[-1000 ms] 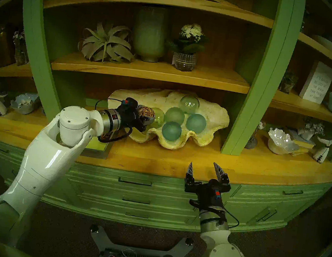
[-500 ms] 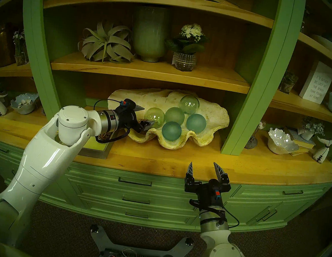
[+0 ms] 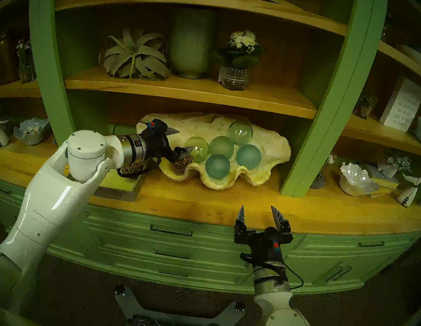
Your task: Put wooden balls into bowl
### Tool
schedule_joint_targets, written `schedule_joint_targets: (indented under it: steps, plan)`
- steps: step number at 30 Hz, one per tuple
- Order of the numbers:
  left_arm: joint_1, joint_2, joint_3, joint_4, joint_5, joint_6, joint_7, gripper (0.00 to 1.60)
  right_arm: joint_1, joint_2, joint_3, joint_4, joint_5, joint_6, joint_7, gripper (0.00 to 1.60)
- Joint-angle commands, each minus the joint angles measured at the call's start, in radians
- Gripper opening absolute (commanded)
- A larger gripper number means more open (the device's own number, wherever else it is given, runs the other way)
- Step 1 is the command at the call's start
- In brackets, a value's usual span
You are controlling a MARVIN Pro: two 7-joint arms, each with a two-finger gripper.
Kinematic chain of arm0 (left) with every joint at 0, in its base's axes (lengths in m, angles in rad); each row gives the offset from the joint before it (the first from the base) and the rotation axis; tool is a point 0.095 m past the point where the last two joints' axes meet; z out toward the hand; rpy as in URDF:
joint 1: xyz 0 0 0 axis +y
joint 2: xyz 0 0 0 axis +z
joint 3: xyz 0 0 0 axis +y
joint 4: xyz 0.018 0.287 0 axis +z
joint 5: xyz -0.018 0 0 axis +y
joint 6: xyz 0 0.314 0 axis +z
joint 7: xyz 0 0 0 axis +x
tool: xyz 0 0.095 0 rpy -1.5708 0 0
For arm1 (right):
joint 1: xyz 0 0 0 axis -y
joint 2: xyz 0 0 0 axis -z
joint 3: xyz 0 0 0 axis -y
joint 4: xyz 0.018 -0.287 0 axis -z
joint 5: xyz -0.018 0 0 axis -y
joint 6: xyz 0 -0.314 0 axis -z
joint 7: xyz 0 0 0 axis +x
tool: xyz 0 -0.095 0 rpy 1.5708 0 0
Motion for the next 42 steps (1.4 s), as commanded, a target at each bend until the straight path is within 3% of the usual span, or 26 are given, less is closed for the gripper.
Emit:
schedule_joint_targets:
  steps: [1, 4, 8, 13, 16, 18, 24, 27, 30, 31, 35, 42]
  plan:
    - [0.06, 0.053, -0.134, -0.117, -0.042, 0.002, 0.011, 1.6, 0.009, -0.002, 0.0, -0.033, 0.0, -0.008, 0.001, 1.6]
    - [0.129, 0.075, -0.19, -0.147, -0.074, 0.012, -0.006, 1.6, 0.009, -0.002, 0.0, -0.033, 0.0, -0.008, 0.001, 1.6]
    - [0.173, 0.119, -0.206, -0.158, -0.091, 0.04, -0.023, 1.6, 0.01, -0.002, 0.0, -0.032, 0.0, -0.008, 0.001, 1.6]
    - [0.254, 0.138, -0.324, -0.175, -0.119, 0.061, -0.014, 1.6, 0.011, -0.002, 0.0, -0.03, -0.001, -0.008, 0.0, 1.6]
    - [0.278, 0.162, -0.342, -0.174, -0.119, 0.065, -0.002, 1.6, 0.011, -0.002, -0.001, -0.029, -0.001, -0.008, 0.0, 1.6]
    - [0.341, 0.165, -0.404, -0.171, -0.123, 0.071, -0.011, 1.6, 0.011, -0.001, -0.001, -0.029, -0.001, -0.008, 0.0, 1.6]
    - [0.422, 0.149, -0.496, -0.167, -0.144, 0.076, -0.022, 1.6, 0.01, -0.001, -0.001, -0.031, -0.001, -0.008, 0.0, 1.6]
    - [0.484, 0.114, -0.556, -0.18, -0.156, 0.068, -0.06, 1.6, 0.01, -0.001, -0.001, -0.032, 0.0, -0.008, 0.0, 1.6]
    - [0.5, 0.095, -0.571, -0.165, -0.172, 0.068, -0.088, 1.6, 0.009, -0.001, -0.001, -0.033, 0.0, -0.008, 0.0, 1.6]
    - [0.535, 0.094, -0.593, -0.152, -0.21, 0.046, -0.133, 1.6, 0.009, 0.0, 0.0, -0.034, 0.0, -0.007, 0.0, 1.6]
    - [0.535, 0.093, -0.592, -0.11, -0.244, 0.019, -0.185, 1.6, 0.008, 0.0, 0.0, -0.036, 0.001, -0.007, -0.001, 1.6]
    - [0.441, 0.113, -0.499, 0.006, -0.216, -0.034, -0.216, 1.6, 0.008, 0.001, 0.0, -0.036, 0.001, -0.006, -0.001, 1.6]
